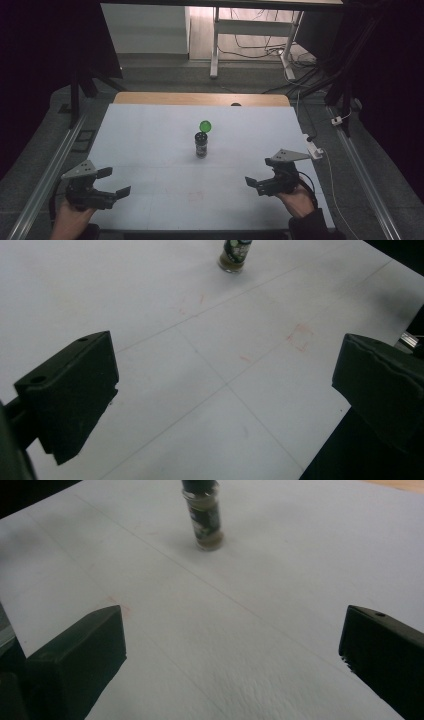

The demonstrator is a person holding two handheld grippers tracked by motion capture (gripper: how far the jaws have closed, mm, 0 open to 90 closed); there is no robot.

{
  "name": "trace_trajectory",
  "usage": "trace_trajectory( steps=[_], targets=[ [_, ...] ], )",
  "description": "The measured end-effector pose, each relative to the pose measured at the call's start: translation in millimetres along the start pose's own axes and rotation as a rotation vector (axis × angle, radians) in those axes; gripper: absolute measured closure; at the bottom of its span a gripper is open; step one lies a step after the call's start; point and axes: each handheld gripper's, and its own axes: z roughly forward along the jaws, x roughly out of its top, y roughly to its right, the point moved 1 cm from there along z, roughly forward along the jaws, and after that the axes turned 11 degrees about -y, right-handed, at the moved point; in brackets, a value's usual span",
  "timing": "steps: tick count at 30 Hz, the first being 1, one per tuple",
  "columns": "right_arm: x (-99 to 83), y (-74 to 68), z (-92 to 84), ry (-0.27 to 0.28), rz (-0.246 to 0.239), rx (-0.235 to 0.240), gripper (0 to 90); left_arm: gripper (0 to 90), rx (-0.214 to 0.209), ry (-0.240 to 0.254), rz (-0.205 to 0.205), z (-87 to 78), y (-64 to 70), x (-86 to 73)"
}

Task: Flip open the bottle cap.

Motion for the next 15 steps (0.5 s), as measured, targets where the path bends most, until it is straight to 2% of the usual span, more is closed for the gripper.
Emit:
trace_trajectory(
  steps=[8,11,15],
  targets=[
    [-27.6,11.2,-13.4,-0.015,0.04,-0.07,0.0,0.0,0.06,-0.001,-0.041,-9.7,-2.1,-22.6],
    [-36.1,12.6,-18.3,-0.023,0.055,-0.096,0.0,0.0,0.091,-0.02,-0.051,-10.7,-2.5,-29.0],
    [-47.5,15.2,-25.0,-0.037,0.09,-0.106,0.0,0.0,0.119,-0.043,-0.057,-11.5,-2.7,-34.7]
  ],
)
